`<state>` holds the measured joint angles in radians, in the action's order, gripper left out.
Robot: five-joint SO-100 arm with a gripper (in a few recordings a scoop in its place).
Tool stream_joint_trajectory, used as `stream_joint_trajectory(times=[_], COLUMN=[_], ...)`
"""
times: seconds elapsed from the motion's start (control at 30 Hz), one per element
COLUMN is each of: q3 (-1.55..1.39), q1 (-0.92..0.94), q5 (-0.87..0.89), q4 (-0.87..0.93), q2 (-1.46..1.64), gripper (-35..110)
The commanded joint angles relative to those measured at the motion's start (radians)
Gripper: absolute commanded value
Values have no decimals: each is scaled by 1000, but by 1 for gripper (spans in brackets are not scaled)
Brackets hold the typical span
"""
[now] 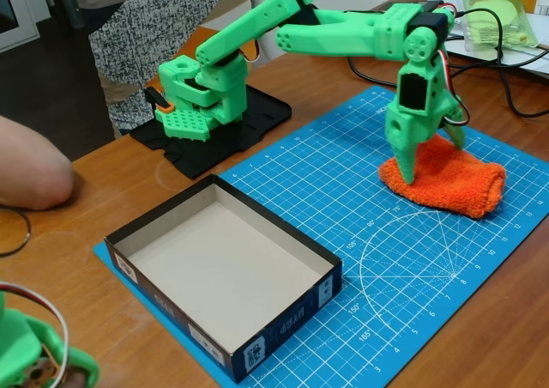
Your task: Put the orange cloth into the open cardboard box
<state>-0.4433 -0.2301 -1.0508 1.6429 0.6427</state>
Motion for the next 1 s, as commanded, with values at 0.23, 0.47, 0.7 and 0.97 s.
stream_joint_trajectory(times=[0.23, 0.47, 0.7, 0.97], q3=[290, 451, 526, 333], q1=[26, 60, 46, -12], q5=[-25, 60, 224, 414], q4=[11, 11, 12, 14], q2=[-247, -357, -316, -49], gripper=[29, 0, 0, 0])
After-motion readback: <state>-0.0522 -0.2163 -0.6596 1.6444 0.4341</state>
